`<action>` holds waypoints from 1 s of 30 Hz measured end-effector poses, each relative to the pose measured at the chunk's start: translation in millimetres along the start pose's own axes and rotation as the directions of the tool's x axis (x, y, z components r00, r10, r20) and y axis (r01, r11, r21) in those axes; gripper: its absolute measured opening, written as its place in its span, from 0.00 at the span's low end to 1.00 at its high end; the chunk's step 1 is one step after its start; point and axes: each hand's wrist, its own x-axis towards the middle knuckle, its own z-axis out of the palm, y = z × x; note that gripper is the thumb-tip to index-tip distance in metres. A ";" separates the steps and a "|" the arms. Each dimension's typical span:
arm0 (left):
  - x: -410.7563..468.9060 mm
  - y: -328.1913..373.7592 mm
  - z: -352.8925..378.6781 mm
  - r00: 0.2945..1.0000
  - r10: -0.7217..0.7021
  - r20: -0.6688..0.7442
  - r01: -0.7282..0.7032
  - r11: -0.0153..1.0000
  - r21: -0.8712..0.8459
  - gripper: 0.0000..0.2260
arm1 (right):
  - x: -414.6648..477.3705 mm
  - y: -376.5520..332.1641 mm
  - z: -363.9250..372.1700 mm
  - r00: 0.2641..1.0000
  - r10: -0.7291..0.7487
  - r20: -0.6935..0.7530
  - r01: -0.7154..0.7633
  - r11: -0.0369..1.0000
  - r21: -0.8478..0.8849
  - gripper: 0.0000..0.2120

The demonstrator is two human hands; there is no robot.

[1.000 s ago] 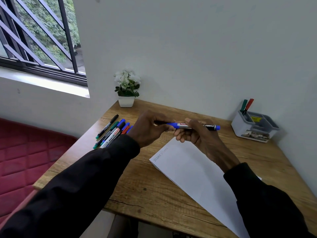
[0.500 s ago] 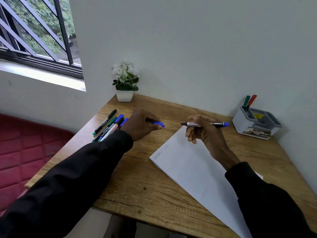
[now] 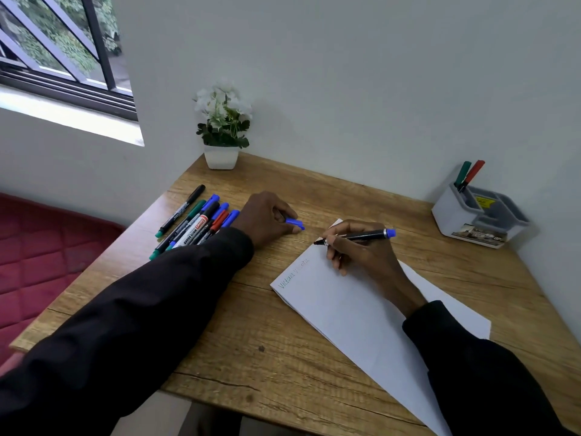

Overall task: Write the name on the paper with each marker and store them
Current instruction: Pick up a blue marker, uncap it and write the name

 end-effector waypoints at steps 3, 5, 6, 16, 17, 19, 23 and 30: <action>-0.7 -2.1 -0.6 1.000 0.013 -0.016 -0.013 1.000 -0.022 0.15 | -1.3 4.7 0.1 1.000 -0.026 0.018 0.026 0.999 0.020 0.04; -1.0 -2.5 -1.4 0.999 0.022 -0.024 -0.023 0.999 -0.026 0.15 | -1.7 6.2 0.1 0.999 -0.040 0.014 0.039 0.999 0.030 0.07; -1.5 -2.3 -1.9 0.999 0.024 -0.027 -0.025 0.999 -0.032 0.14 | -2.2 7.1 -0.2 0.999 -0.042 0.008 0.042 0.999 0.033 0.07; -5.9 3.4 -8.4 0.993 0.083 0.081 -0.066 0.980 -0.189 0.08 | -4.4 13.3 -0.3 0.998 -0.060 0.029 0.059 0.998 0.016 0.01; -7.4 5.5 -8.3 0.988 0.097 0.121 -0.066 0.969 -0.239 0.07 | -5.2 12.8 -0.3 0.998 -0.064 0.028 0.063 0.998 0.008 0.02; -9.2 8.2 -6.8 0.970 0.122 0.209 -0.062 0.960 -0.273 0.07 | -6.8 12.0 0.2 0.997 -0.076 0.023 0.076 0.997 -0.016 0.03; -10.5 8.0 -1.6 0.938 0.139 0.316 -0.063 0.969 -0.239 0.09 | -9.7 9.5 2.6 0.993 -0.120 0.015 0.121 0.991 -0.058 0.05; -9.5 5.8 0.1 0.927 0.169 0.334 -0.112 0.977 -0.183 0.11 | -10.3 8.9 5.1 0.992 -0.123 -0.005 0.121 0.983 -0.137 0.05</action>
